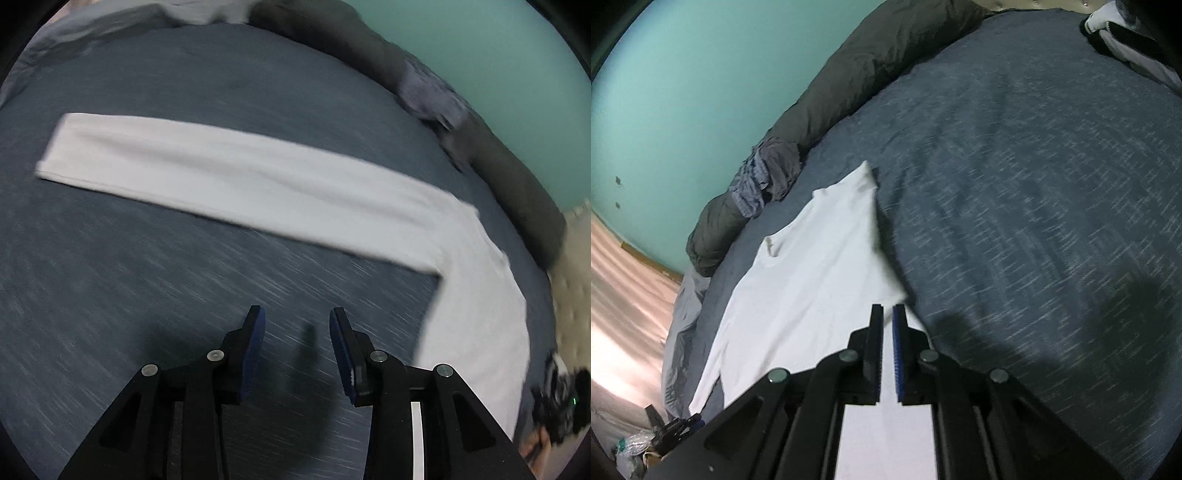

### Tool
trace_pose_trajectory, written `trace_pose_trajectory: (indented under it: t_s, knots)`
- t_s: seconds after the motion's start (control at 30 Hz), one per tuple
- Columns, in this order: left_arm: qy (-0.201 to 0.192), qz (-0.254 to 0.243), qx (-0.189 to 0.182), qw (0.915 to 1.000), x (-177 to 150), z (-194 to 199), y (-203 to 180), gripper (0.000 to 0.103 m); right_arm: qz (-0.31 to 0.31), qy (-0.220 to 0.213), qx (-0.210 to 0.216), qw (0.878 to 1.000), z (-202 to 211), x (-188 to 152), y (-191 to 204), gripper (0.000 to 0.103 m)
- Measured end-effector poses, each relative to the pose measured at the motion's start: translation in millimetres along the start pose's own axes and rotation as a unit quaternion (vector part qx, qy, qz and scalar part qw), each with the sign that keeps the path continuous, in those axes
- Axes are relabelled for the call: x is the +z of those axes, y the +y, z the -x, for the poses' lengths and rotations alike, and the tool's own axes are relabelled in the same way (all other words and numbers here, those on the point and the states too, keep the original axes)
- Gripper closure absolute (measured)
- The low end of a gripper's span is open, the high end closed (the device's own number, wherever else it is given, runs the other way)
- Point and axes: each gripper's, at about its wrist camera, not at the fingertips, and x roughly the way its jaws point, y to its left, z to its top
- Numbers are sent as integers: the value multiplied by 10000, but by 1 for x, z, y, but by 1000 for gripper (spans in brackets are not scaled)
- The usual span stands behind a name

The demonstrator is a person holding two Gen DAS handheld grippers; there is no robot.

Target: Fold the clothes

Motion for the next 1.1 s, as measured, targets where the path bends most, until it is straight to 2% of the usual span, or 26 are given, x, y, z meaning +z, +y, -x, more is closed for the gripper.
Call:
trace_pose_trajectory:
  t_s: [0.17,0.27,0.43,0.77,0.93,1.1]
  knots:
    - [-250,568,301,9976,29,-8,43,62,80,72,15,9999,-4,-9,13,98]
    - [-371,850,401,9949,41,-7,70,57,254,-15,13,9997,1,-11,24,98]
    - [-556,1232,379,9901,54,-3,105,53,430,-114,62,9990,4,-13,36,98]
    - [-827,1726,364,9808,78,-2,147,52,602,-229,-60,9979,2,-17,43,98]
    - [-838,1665,444,9815,90,-8,149,50,644,-175,-94,9977,-3,-20,43,98]
    - [-824,1536,518,9833,94,-13,148,52,682,-156,-107,9975,-4,-21,43,98]
